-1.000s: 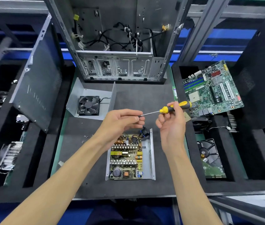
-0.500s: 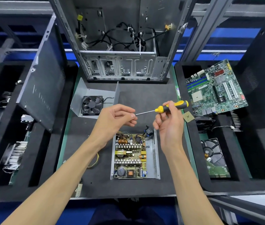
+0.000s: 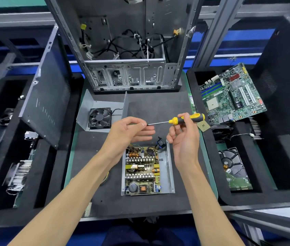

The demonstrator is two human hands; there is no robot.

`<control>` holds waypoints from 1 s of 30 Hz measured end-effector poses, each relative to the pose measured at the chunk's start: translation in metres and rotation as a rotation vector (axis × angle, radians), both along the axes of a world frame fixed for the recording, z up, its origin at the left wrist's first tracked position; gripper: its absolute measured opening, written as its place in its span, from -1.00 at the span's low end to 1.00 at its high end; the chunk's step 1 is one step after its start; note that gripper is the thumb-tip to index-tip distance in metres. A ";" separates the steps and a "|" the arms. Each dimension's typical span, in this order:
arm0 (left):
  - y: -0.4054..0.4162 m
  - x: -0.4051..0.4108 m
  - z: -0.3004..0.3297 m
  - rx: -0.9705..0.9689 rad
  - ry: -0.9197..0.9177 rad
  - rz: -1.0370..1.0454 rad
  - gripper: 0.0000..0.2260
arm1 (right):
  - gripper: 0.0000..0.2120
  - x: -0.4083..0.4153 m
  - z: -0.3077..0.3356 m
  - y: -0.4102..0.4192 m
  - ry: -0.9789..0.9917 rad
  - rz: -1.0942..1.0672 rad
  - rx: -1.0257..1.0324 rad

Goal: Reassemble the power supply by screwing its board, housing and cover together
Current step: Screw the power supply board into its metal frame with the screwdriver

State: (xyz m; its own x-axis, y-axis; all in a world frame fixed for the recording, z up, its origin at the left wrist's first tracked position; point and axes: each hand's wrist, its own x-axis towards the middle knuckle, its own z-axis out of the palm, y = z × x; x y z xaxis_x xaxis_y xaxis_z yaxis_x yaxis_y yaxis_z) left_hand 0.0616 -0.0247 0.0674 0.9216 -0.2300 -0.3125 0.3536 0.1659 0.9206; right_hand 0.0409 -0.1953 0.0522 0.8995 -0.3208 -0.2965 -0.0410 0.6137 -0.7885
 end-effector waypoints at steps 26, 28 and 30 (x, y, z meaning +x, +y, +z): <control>-0.004 -0.002 0.002 -0.065 0.002 0.049 -0.80 | -0.84 -0.018 0.008 0.000 -0.073 0.038 -0.001; -0.004 -0.003 0.003 -0.066 0.008 0.045 -0.81 | -0.85 -0.019 0.009 0.000 -0.073 0.038 0.009; -0.004 -0.003 0.005 -0.066 0.016 0.041 -0.80 | -0.85 -0.019 0.009 0.000 -0.075 0.037 0.023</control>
